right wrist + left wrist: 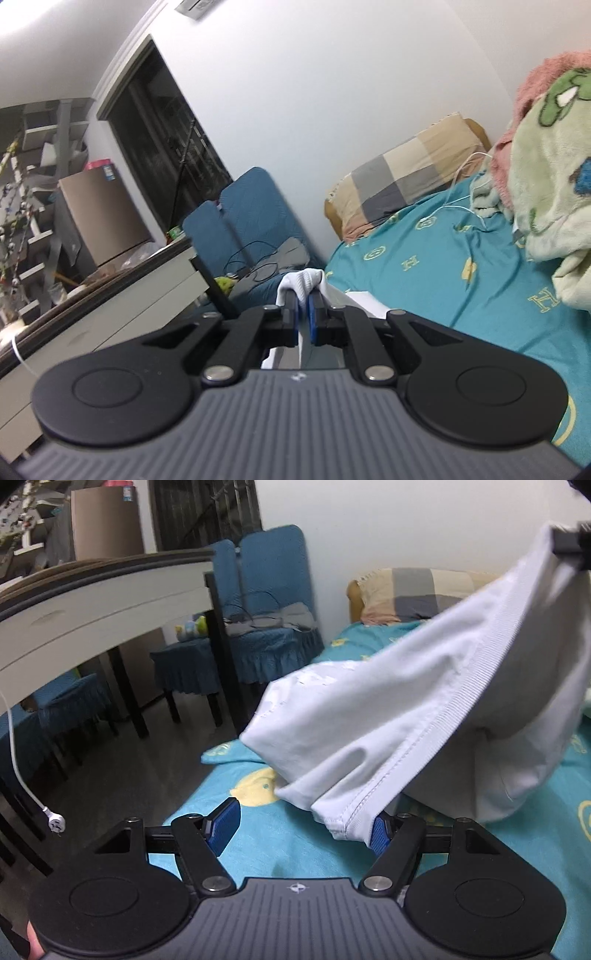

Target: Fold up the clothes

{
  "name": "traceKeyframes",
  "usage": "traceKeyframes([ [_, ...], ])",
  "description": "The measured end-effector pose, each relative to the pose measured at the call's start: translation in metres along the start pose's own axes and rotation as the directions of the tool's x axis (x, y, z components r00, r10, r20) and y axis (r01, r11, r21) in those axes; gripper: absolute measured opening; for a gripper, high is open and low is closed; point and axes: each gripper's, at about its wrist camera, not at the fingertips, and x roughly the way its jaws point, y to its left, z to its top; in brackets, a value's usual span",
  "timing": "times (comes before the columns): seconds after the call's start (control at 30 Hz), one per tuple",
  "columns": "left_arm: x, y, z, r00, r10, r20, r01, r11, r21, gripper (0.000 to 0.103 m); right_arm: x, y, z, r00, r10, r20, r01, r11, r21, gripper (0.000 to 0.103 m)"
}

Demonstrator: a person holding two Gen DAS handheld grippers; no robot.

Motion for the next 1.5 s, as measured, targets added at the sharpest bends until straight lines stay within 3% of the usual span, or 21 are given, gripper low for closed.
traceKeyframes([
  [0.17, 0.02, 0.025, 0.009, 0.999, -0.006, -0.053, -0.002, 0.99, -0.143, 0.062, 0.006, 0.0, -0.003, 0.996, -0.091, -0.02, 0.089, 0.993, -0.072, 0.008],
  [0.23, 0.031, 0.033, 0.013, 0.996, -0.026, -0.084, 0.01, 0.982, -0.19, 0.046, 0.011, -0.001, -0.008, 0.991, -0.125, -0.056, 0.119, 0.988, -0.099, 0.008],
  [0.3, 0.036, 0.038, 0.015, 0.994, -0.049, -0.102, 0.025, 0.974, -0.224, 0.022, 0.02, -0.005, -0.013, 0.978, -0.177, -0.112, 0.165, 0.98, -0.11, 0.008],
  [0.37, 0.041, 0.047, 0.019, 0.994, -0.066, -0.092, 0.039, 0.965, -0.26, 0.009, 0.025, -0.014, -0.019, 0.963, -0.214, -0.166, 0.2, 0.975, -0.096, 0.008],
  [0.53, 0.033, 0.064, 0.04, 0.997, -0.079, 0.006, 0.077, 0.947, -0.312, 0.007, 0.034, -0.035, -0.028, 0.92, -0.258, -0.294, 0.266, 0.964, -0.014, 0.009],
  [0.73, 0.012, 0.074, 0.051, 0.993, -0.076, 0.093, 0.103, 0.938, -0.33, 0.007, 0.045, -0.036, -0.044, 0.881, -0.242, -0.407, 0.256, 0.966, -0.021, 0.011],
  [0.97, 0.011, 0.081, 0.053, 0.995, -0.068, 0.071, 0.089, 0.929, -0.358, 0.007, 0.07, -0.027, -0.069, 0.805, -0.262, -0.532, 0.228, 0.965, -0.129, 0.015],
  [1.03, 0.012, 0.082, 0.054, 0.996, -0.064, 0.066, 0.084, 0.928, -0.362, 0.007, 0.073, -0.028, -0.072, 0.792, -0.263, -0.551, 0.226, 0.965, -0.137, 0.016],
  [1.1, 0.013, 0.083, 0.054, 0.996, -0.06, 0.062, 0.078, 0.928, -0.363, 0.007, 0.072, -0.027, -0.072, 0.799, -0.268, -0.539, 0.228, 0.963, -0.14, 0.017],
  [1.23, 0.014, 0.085, 0.057, 0.996, -0.054, 0.07, 0.075, 0.928, -0.366, 0.007, 0.048, -0.006, -0.039, 0.883, -0.243, -0.402, 0.209, 0.97, -0.127, 0.011],
  [1.33, 0.005, 0.088, 0.065, 0.99, -0.053, 0.127, 0.096, 0.928, -0.36, 0.006, 0.03, 0.01, -0.014, 0.93, -0.221, -0.293, 0.193, 0.974, -0.12, 0.005],
  [1.4, -0.005, 0.092, 0.08, 0.981, -0.063, 0.182, 0.124, 0.929, -0.348, 0.005, 0.018, 0.021, 0.003, 0.955, -0.204, -0.217, 0.182, 0.976, -0.116, 0.005],
  [1.5, -0.038, 0.112, 0.119, 0.948, -0.07, 0.312, 0.181, 0.921, -0.345, 0.004, 0.0, 0.037, 0.027, 0.979, -0.177, -0.101, 0.165, 0.98, -0.112, 0.004],
])
